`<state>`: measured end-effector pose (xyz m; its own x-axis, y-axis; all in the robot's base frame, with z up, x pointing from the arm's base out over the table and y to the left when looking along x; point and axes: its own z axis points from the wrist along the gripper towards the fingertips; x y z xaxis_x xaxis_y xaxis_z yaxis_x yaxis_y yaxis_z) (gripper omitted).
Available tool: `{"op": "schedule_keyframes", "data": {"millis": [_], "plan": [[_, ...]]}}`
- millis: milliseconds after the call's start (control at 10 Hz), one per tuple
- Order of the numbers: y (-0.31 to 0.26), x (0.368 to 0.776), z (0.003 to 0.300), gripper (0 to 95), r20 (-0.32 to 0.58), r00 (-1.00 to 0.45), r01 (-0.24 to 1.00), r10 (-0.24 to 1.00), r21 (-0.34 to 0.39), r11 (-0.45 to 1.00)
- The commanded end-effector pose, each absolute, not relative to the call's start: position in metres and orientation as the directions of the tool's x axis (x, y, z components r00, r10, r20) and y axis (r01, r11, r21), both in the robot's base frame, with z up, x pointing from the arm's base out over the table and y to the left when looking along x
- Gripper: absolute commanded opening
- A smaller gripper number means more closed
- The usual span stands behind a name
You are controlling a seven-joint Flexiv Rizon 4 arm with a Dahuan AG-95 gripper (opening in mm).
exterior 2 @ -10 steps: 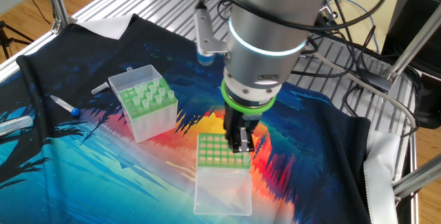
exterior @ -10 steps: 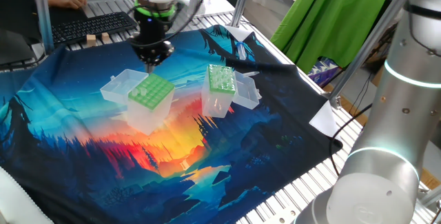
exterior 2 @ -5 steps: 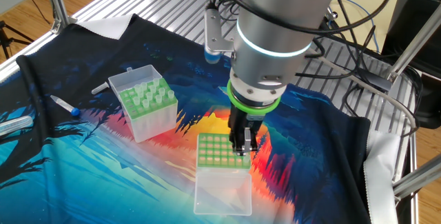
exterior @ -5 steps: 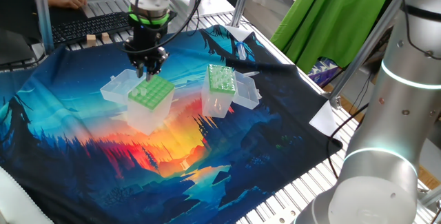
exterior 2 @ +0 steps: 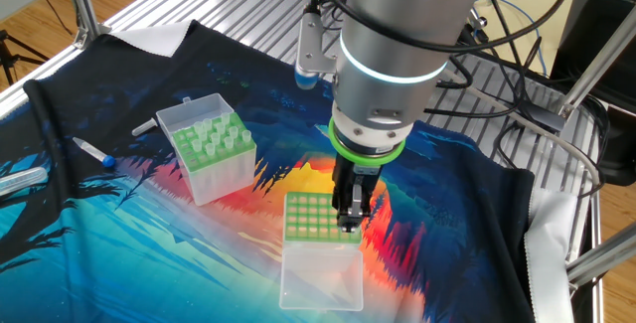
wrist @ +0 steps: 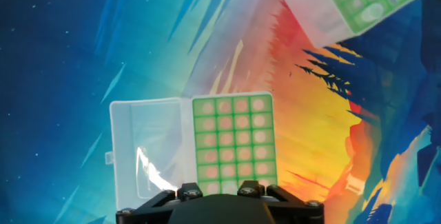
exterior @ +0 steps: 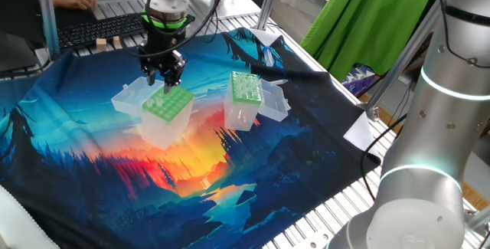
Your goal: Transfer all large pipette tips from one holder to another
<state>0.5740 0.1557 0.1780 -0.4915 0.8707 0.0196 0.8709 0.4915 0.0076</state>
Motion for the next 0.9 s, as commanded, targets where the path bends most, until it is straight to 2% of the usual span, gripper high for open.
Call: {"op": "schedule_keyframes", "data": {"millis": [100, 900], "plan": [[0.157, 0.5756, 0.1775, 0.0, -0.013, -0.526, 0.851, 0.851, -0.01, 0.525], [0.157, 0.5756, 0.1775, 0.0, 0.037, -0.525, 0.851, 0.85, 0.012, 0.525]]}}
